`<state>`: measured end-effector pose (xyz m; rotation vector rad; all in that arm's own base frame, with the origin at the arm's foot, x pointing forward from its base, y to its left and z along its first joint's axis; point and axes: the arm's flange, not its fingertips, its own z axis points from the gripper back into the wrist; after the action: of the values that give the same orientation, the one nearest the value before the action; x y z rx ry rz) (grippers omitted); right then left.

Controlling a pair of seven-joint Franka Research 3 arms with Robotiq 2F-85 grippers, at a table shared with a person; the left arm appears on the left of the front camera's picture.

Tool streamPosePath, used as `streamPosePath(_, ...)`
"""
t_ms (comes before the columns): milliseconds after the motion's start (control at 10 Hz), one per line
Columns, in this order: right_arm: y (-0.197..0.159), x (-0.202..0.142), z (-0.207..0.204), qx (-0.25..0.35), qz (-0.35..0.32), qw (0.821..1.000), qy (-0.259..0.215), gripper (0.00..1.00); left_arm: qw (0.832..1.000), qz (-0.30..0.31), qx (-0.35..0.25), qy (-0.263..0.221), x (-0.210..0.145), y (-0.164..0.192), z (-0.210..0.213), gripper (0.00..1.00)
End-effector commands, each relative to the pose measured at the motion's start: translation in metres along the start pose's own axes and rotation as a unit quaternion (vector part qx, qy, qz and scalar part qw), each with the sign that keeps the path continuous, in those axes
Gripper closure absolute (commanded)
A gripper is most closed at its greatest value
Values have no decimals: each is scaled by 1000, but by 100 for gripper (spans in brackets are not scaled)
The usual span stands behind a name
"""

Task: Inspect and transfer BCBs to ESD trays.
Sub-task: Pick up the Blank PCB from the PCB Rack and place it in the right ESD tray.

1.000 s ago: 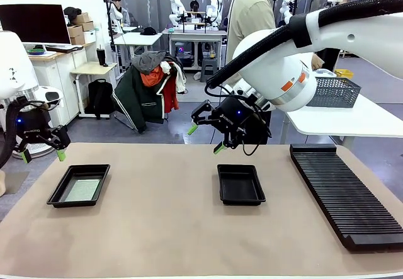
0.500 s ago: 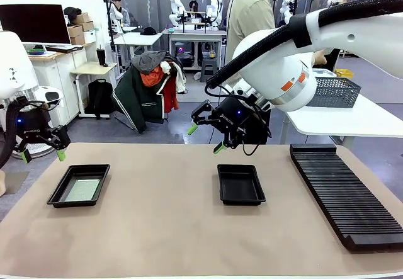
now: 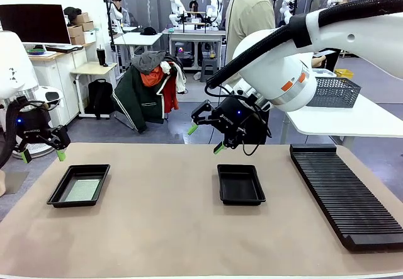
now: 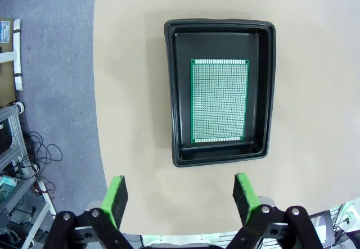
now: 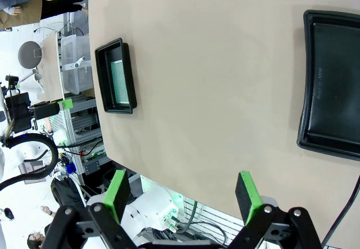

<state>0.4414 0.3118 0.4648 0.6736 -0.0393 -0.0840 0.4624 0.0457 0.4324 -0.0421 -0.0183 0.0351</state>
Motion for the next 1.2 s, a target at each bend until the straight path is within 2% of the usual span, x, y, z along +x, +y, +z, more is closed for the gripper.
streamPosePath(0, 1, 0, 0, -9, -6, 1000, -5, 0, 1000, 1, 0, -3, -1, 1, -3, 0)
streamPosePath(1100, 1, 0, 0, -9, -6, 1000, -5, 0, 1000, 1, 0, -3, -1, 1, -3, 0)
